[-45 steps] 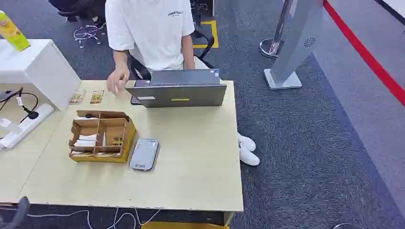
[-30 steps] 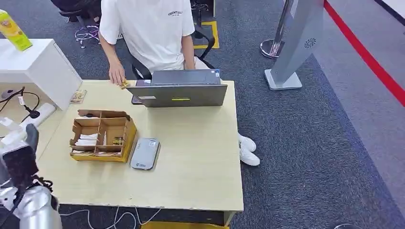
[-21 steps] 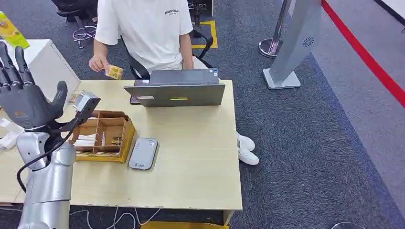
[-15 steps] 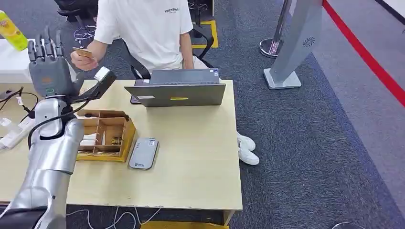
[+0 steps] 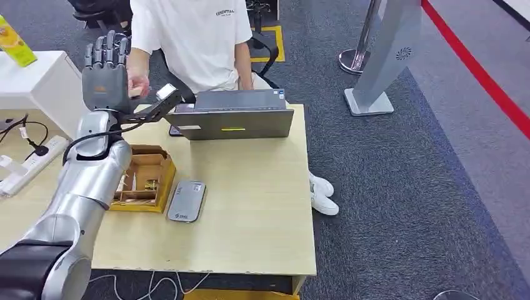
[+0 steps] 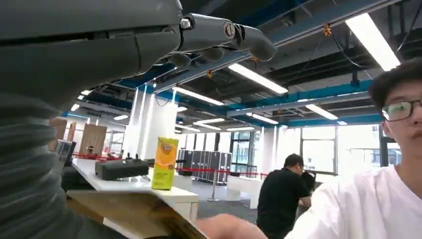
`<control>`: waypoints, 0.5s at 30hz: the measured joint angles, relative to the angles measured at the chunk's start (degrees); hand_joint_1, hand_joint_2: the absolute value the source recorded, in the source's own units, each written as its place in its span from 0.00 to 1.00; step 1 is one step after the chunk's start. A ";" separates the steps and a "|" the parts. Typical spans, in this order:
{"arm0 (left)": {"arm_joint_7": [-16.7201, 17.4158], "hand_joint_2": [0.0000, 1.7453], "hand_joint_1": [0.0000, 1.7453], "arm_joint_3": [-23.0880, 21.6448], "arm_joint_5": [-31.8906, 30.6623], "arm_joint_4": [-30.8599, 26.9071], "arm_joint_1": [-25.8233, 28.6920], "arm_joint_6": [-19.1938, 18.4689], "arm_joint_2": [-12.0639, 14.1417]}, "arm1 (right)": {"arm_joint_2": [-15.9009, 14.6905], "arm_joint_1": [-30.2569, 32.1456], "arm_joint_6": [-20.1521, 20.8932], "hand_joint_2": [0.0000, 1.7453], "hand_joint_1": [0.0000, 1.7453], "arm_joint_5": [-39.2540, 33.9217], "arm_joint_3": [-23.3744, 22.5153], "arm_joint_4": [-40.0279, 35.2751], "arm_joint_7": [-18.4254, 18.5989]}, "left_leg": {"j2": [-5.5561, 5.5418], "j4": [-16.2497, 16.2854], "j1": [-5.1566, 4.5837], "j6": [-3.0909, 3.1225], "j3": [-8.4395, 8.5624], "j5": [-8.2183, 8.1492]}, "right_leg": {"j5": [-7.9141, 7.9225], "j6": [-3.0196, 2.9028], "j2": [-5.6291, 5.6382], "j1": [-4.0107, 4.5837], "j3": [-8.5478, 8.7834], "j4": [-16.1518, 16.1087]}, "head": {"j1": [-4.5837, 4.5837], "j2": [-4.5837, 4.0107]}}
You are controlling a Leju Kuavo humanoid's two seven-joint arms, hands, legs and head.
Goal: Pass the card to the sensor for recognition and then transmit it.
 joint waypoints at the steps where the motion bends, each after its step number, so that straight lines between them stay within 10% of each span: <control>1: -0.15 1.00 1.00 -0.07 0.22 0.31 0.06 -0.07 -0.07 | 0.00 0.00 0.00 1.00 0.00 -0.02 0.00 0.00 0.00 | 0.01 0.00 0.00 0.00 0.00 0.00 | 0.00 -0.01 0.01 0.00 -0.01 0.01 | -0.02 -0.02; 10: -1.81 1.00 1.00 -0.20 1.99 2.34 0.10 0.15 -0.11 | -0.04 0.12 0.57 1.00 0.00 0.00 0.00 0.00 0.00 | 0.03 0.00 0.00 0.00 -0.09 0.00 | 0.01 -0.01 0.03 0.00 -0.08 0.02 | 0.00 0.00; 11: -1.90 0.00 1.00 -0.20 2.21 2.49 0.10 0.13 -0.11 | -0.07 0.12 0.74 1.00 0.00 0.00 0.00 0.00 0.00 | 0.03 0.00 0.00 0.00 -0.11 0.00 | 0.01 -0.01 0.03 0.00 -0.09 0.02 | 0.00 0.00; 15: -2.34 0.00 1.00 -0.26 3.15 2.97 0.04 0.09 -0.15 | -0.09 0.12 0.87 1.00 0.00 0.04 0.00 0.00 0.07 | 0.03 0.00 0.00 0.00 -0.12 0.00 | 0.01 -0.01 0.03 0.00 -0.11 0.01 | 0.00 0.00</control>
